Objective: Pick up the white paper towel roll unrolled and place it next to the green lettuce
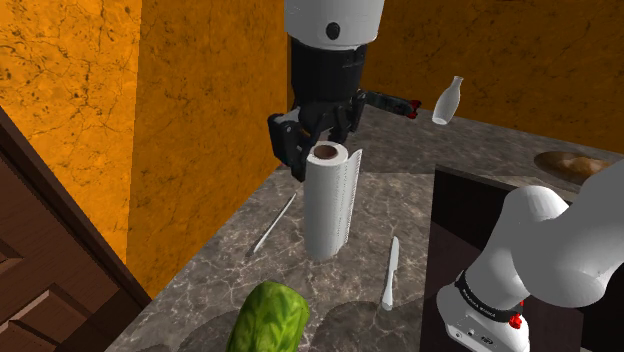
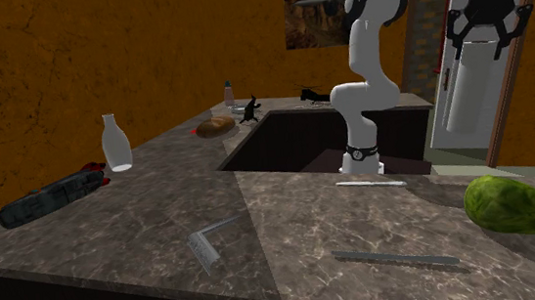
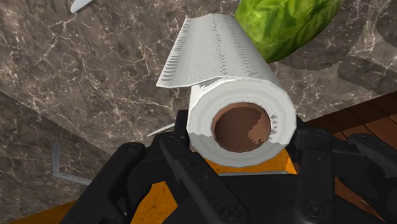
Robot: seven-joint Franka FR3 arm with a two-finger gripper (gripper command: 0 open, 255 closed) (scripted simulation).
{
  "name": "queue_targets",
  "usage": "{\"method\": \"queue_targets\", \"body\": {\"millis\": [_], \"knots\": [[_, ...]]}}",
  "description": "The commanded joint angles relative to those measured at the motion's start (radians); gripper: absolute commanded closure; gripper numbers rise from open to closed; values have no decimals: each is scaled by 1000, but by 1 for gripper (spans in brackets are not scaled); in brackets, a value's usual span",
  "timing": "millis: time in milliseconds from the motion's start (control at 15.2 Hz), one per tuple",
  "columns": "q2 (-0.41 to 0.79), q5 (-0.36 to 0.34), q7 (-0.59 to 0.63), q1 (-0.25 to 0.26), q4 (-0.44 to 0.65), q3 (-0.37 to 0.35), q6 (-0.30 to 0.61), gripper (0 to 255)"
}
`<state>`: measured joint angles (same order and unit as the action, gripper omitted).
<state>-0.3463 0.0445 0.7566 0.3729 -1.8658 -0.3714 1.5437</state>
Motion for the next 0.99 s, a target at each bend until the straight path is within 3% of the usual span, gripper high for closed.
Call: {"method": "queue_targets", "body": {"millis": [0,924], "knots": [[-7,2,-1,1,-34,0,28,255],[-34,16,2,11,-247,-8,214,255]]}}
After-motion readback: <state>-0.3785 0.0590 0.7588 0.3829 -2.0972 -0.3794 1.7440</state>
